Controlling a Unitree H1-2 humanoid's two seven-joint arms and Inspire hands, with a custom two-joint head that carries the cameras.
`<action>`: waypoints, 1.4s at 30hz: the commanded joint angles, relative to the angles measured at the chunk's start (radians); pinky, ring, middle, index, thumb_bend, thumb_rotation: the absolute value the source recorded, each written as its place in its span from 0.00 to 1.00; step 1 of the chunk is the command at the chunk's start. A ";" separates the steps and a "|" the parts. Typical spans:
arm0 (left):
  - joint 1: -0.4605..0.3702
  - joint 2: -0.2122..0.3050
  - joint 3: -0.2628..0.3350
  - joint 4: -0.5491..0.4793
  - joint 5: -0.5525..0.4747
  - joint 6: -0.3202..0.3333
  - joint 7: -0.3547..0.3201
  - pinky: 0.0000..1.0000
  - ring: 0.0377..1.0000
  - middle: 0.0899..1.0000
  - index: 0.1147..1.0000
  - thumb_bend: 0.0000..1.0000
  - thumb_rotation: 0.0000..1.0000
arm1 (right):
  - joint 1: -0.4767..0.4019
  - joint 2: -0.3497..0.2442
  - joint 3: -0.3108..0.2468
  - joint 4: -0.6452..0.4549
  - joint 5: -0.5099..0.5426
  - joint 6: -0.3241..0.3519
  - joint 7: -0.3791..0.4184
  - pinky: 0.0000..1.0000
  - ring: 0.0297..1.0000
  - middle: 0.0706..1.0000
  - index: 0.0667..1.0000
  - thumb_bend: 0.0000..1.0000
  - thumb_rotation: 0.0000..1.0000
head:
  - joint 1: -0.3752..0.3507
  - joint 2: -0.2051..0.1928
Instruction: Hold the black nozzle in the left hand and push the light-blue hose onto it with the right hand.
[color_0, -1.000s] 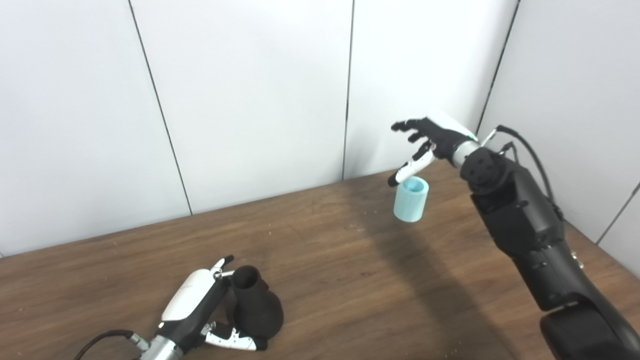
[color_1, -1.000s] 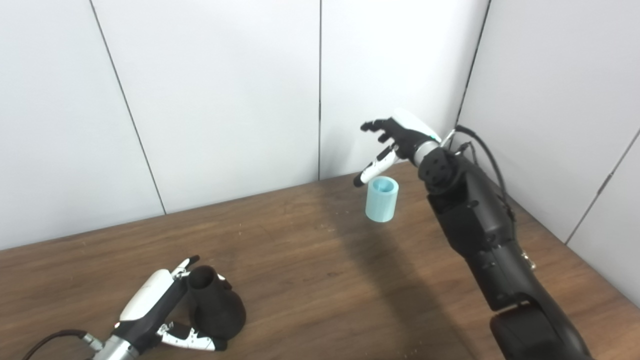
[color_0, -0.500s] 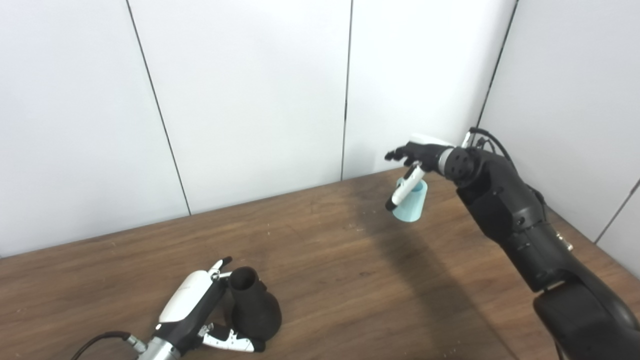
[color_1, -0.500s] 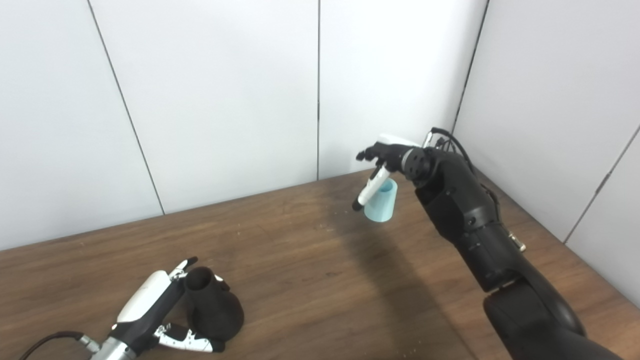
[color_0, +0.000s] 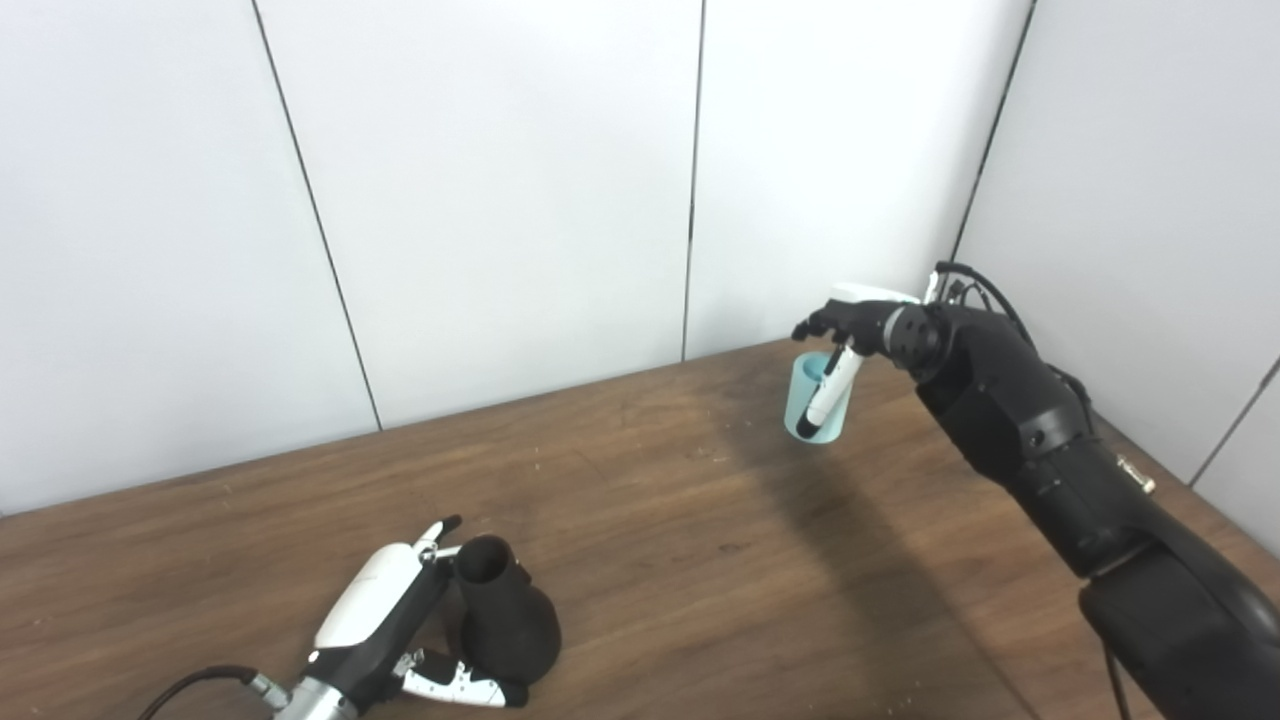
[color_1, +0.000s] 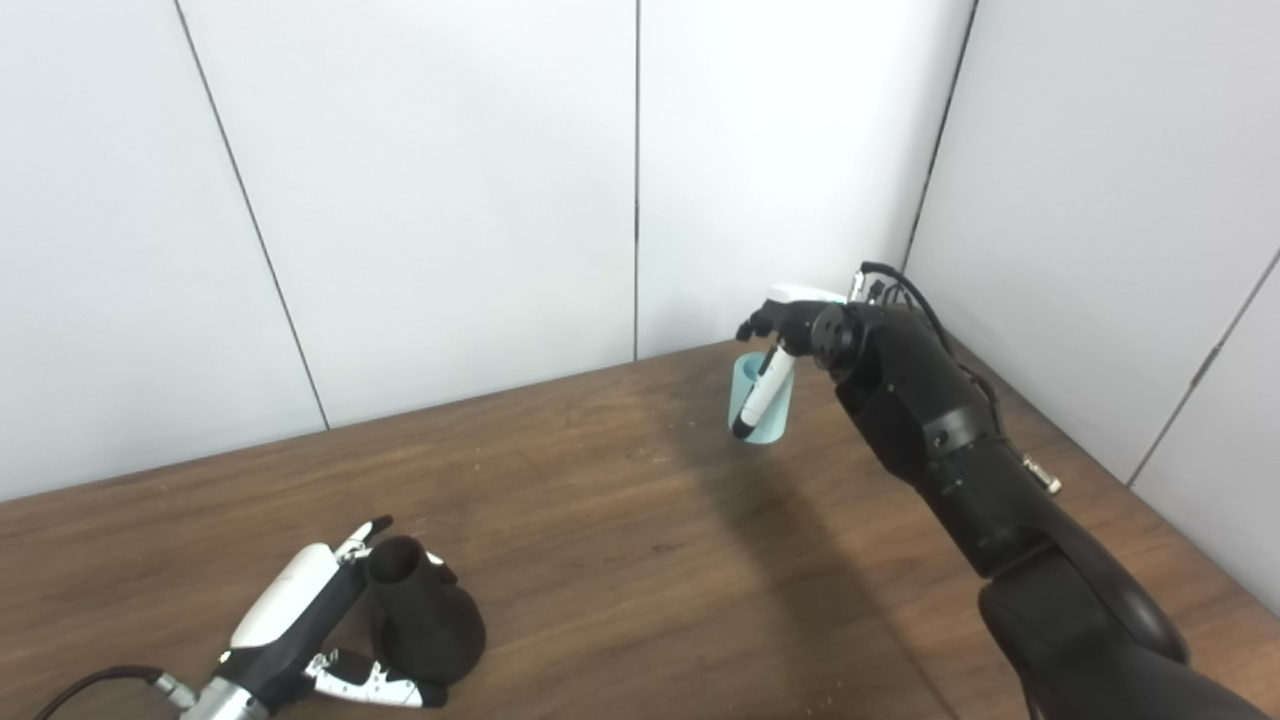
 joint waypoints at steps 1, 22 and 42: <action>0.059 0.061 -0.020 0.047 0.062 0.055 -0.079 1.00 0.61 0.42 0.43 0.52 0.00 | -0.045 -0.027 -0.027 -0.013 -0.007 0.000 -0.040 0.97 0.93 0.93 0.87 0.97 0.17 | 0.000 0.003; 0.069 0.051 -0.022 0.028 0.057 0.069 -0.088 1.00 0.61 0.42 0.44 0.52 0.00 | -0.021 0.011 0.004 0.140 0.061 -0.151 -0.391 0.66 0.76 0.80 0.82 0.90 0.16 | 0.020 0.019; 0.076 0.059 -0.017 0.007 0.056 0.067 -0.095 1.00 0.61 0.42 0.44 0.52 0.00 | 0.011 0.001 0.018 0.107 0.115 -0.126 -0.351 0.55 0.60 0.61 0.62 0.84 0.06 | 0.025 0.045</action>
